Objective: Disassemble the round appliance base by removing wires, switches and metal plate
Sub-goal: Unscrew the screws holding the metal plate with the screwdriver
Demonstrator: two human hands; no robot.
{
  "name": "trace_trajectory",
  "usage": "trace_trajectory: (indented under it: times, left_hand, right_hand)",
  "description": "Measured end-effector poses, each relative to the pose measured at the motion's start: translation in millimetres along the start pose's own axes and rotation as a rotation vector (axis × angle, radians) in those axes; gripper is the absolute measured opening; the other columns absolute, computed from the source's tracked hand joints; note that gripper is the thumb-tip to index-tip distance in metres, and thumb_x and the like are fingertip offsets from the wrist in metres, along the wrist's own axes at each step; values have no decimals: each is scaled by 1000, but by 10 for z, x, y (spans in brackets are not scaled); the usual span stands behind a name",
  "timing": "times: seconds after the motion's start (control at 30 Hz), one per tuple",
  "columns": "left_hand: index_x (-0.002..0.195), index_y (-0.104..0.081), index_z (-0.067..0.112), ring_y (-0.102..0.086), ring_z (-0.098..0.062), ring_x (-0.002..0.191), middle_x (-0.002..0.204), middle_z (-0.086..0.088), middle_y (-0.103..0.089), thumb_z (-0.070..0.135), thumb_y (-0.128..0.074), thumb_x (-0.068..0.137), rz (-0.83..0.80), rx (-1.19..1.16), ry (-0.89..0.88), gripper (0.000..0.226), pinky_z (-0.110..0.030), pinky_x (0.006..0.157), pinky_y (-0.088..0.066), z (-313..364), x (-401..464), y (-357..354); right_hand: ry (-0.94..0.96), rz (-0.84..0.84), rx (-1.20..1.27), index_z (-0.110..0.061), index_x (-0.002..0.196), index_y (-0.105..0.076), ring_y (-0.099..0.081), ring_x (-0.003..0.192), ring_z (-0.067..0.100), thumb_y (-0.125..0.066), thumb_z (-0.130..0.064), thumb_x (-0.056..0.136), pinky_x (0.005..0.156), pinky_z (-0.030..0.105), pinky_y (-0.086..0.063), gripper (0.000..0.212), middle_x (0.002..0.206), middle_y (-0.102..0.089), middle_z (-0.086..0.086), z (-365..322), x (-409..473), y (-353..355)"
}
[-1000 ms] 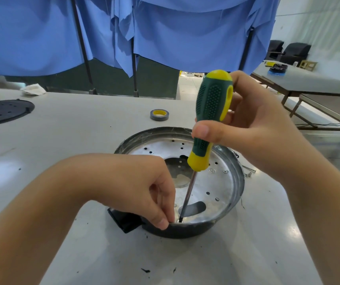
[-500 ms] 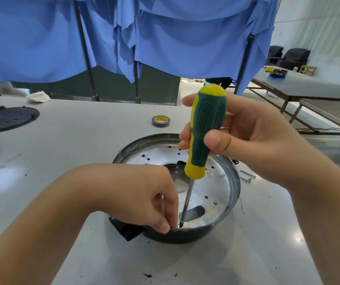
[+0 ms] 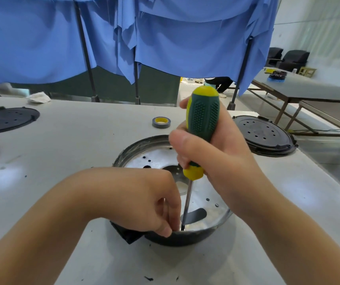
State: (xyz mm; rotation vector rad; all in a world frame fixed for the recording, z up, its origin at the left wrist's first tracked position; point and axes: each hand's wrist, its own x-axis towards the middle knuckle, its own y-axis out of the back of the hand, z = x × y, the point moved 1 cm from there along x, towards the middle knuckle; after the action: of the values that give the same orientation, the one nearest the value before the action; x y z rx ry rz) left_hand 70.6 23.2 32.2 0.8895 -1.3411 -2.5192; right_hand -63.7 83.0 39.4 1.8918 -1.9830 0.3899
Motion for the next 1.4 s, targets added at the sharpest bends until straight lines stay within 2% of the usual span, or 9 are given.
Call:
trace_trajectory:
  times: [0.1, 0.2, 0.37, 0.57, 0.73, 0.87, 1.17, 1.33, 1.4]
  left_hand:
    - [90, -67, 47, -63, 5, 88, 85, 27, -67, 38, -69, 84, 24, 28, 1, 11, -29, 86, -55, 12, -3, -18]
    - [90, -67, 45, -63, 6, 87, 87, 26, -68, 37, -68, 85, 40, 47, 4, 10, -25, 83, -54, 20, -3, -21]
    - [95, -69, 41, -61, 7, 89, 91, 24, -68, 36, -68, 86, 36, 41, 3, 11, -14, 77, -51, 12, 7, -13]
    - [94, -69, 41, -60, 8, 86, 92, 21, -69, 35, -68, 86, 27, 21, 1, 9, -4, 66, -46, -10, 25, -12]
    - [90, -68, 44, -59, 7, 88, 89, 24, -65, 35, -70, 85, 38, -28, 0, 11, -3, 71, -45, -19, 19, -13]
    - [90, -69, 44, -63, 2, 90, 91, 20, -68, 34, -69, 85, 15, -29, -1, 12, -23, 86, -53, -13, 17, -11]
    - [88, -68, 48, -64, 1, 89, 85, 24, -68, 39, -70, 84, -4, -4, 9, 10, -31, 89, -54, -12, 15, 6]
    - [90, -68, 50, -65, 0, 88, 86, 25, -68, 43, -68, 84, -15, 7, 9, 9, -33, 89, -54, -39, 11, 8]
    - [89, -68, 52, -65, 1, 88, 86, 25, -68, 44, -68, 83, -11, 14, 7, 9, -33, 87, -55, -47, 12, 5]
  right_hand:
    - [-2, 96, 98, -17, 79, -52, -40, 44, 12, -70, -19, 77, 46, 23, -39, 19, 54, -43, -2, 11, 5, -28]
    - [-50, -45, 249, -20, 59, -44, -28, 32, 9, -65, -14, 82, 37, 16, -29, 32, 42, -35, -7, -3, 66, -31]
    - [-161, -436, 467, -19, 60, -34, -25, 30, 5, -53, -11, 80, 37, 11, -25, 29, 41, -26, -7, -25, 166, 31]
    - [-285, -858, 724, -16, 66, -32, -17, 31, 10, -66, -5, 79, 36, 16, -17, 38, 45, -29, -5, 42, 327, 31]
    - [-323, -993, 813, -16, 70, -38, -16, 29, 8, -63, -3, 81, 33, 14, -15, 30, 42, -29, -7, 71, 409, -4]
    - [-331, -1022, 842, -16, 70, -39, -20, 30, 8, -66, -5, 82, 33, 14, -18, 31, 48, -36, -5, 103, 390, 20]
    - [-274, -604, 676, -11, 83, -54, -52, 56, 6, -81, -22, 72, 56, 20, -47, 31, 69, -49, -3, 152, 394, 249]
    - [-202, -63, 391, -19, 76, -64, -50, 51, 7, -73, -31, 79, 53, 21, -47, 15, 64, -53, -7, 8, 434, 294]
    - [-207, 77, 355, -17, 74, -57, -47, 47, 8, -65, -40, 85, 49, 21, -44, 26, 60, -51, -6, -28, 441, 259]
